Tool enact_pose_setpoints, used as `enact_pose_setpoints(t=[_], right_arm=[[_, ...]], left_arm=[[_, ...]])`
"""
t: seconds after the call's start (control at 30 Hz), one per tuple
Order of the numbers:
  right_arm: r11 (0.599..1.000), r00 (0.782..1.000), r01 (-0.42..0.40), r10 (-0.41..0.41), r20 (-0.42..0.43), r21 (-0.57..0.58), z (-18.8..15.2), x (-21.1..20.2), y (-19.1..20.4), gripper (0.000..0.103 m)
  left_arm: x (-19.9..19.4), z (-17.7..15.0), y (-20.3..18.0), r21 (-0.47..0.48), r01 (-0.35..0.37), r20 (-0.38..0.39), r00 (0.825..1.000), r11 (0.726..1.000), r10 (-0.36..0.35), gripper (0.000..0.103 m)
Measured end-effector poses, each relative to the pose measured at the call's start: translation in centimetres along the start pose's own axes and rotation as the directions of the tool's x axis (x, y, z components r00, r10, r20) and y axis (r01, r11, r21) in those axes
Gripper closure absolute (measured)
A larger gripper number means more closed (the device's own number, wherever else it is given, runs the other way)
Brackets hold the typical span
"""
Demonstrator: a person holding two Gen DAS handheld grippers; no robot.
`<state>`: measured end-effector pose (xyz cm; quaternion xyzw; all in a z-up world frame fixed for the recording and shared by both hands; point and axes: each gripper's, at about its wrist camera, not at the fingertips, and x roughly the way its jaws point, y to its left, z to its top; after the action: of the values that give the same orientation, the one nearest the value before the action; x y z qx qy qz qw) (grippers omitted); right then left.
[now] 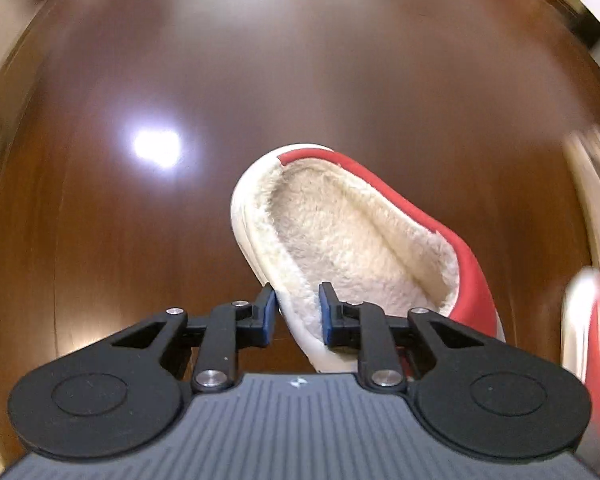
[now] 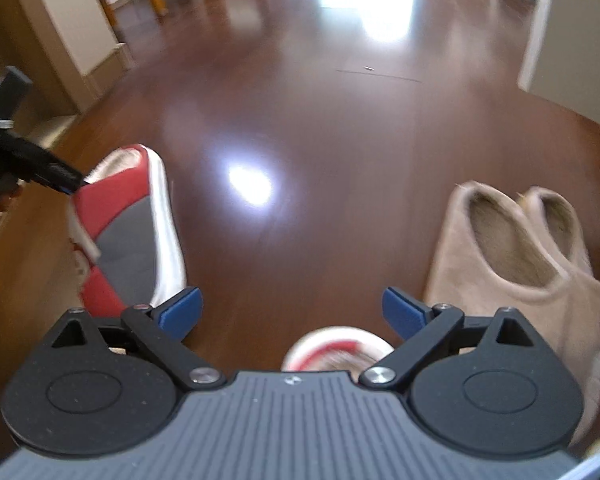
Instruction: Organize scattered shoes
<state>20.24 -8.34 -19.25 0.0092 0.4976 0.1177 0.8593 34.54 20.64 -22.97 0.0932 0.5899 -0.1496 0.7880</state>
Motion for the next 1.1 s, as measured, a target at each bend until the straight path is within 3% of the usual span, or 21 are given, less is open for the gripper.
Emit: enact_pose_setpoints(t=[0.03,0.1,0.2,0.4,0.57,0.63,0.7,0.73,0.77,0.87,0.93,0.97,1.0,1.1], right_arm=[[1.0,1.0,0.002,-0.002,-0.002,0.009,-0.1,0.0,-0.5,0.007],[0.999,1.0,0.005,-0.005,-0.006,0.032,-0.9,-0.7,-1.4,0.007],[0.997,1.0,0.027,-0.026,-0.014,0.072,-2.9,-2.5,-2.9,0.007],[0.99,0.998,0.049,-0.044,-0.038,0.135,-6.0,-5.0,-4.6,0.007],[0.989,0.999,-0.004,0.012,-0.053,0.15,-9.8,-8.0,-4.3,0.007],[0.991,0.998,-0.036,0.043,-0.054,0.131,-10.4,-8.7,-3.7,0.006],[0.993,0.995,-0.069,0.075,-0.063,0.098,-11.2,-9.1,-2.8,0.006],[0.993,0.993,-0.091,0.097,-0.072,0.074,-11.7,-9.3,-2.1,0.005],[0.993,0.992,-0.1,0.105,-0.076,0.062,-11.9,-9.3,-1.8,0.005],[0.991,0.986,-0.13,0.13,-0.103,0.009,-13.0,-8.7,-0.5,0.005],[0.991,0.984,-0.137,0.136,-0.115,-0.001,-13.4,-8.3,-0.2,0.005],[0.99,0.983,-0.141,0.139,-0.117,-0.003,-13.5,-8.1,-0.1,0.005],[0.989,0.982,-0.148,0.147,-0.116,-0.002,-13.5,-7.6,-0.1,0.005],[0.989,0.985,-0.146,0.147,-0.092,0.015,-13.5,-6.3,0.0,0.005]], left_arm=[[-0.5,-0.2,-1.6,0.084,0.023,-0.006,1.0,0.996,-0.023,0.08],[-1.1,-0.8,-3.8,0.139,0.099,-0.041,0.995,0.985,-0.095,0.082],[-0.9,-2.3,-6.7,0.119,0.163,-0.088,0.984,0.979,-0.153,0.085],[0.9,-4.6,-9.3,-0.042,0.21,-0.112,0.971,0.977,-0.213,0.085],[0.9,-5.3,-8.8,-0.245,0.217,-0.092,0.965,0.945,-0.245,0.082],[-0.3,-5.7,-8.0,-0.263,0.222,-0.089,0.964,0.939,-0.252,0.074],[-2.0,-6.5,-7.3,-0.27,0.238,-0.076,0.961,0.933,-0.267,0.047],[-3.4,-7.1,-6.8,-0.278,0.255,-0.063,0.957,0.926,-0.282,0.042],[-4.4,-7.5,-6.6,-0.278,0.258,-0.051,0.958,0.925,-0.283,0.036],[-7.4,-9.0,-6.8,-0.227,0.239,-0.015,0.968,0.944,-0.249,0.036],[-8.0,-10.5,-7.6,-0.103,0.166,-0.028,0.985,0.981,-0.17,0.036],[-7.8,-11.2,-7.8,-0.067,0.159,-0.037,0.986,0.985,-0.162,0.036],[-7.0,-12.0,-8.1,-0.034,0.17,-0.049,0.984,0.985,-0.172,0.036],[-5.0,-12.7,-8.3,-0.056,0.259,-0.048,0.964,0.964,-0.262,0.036]])
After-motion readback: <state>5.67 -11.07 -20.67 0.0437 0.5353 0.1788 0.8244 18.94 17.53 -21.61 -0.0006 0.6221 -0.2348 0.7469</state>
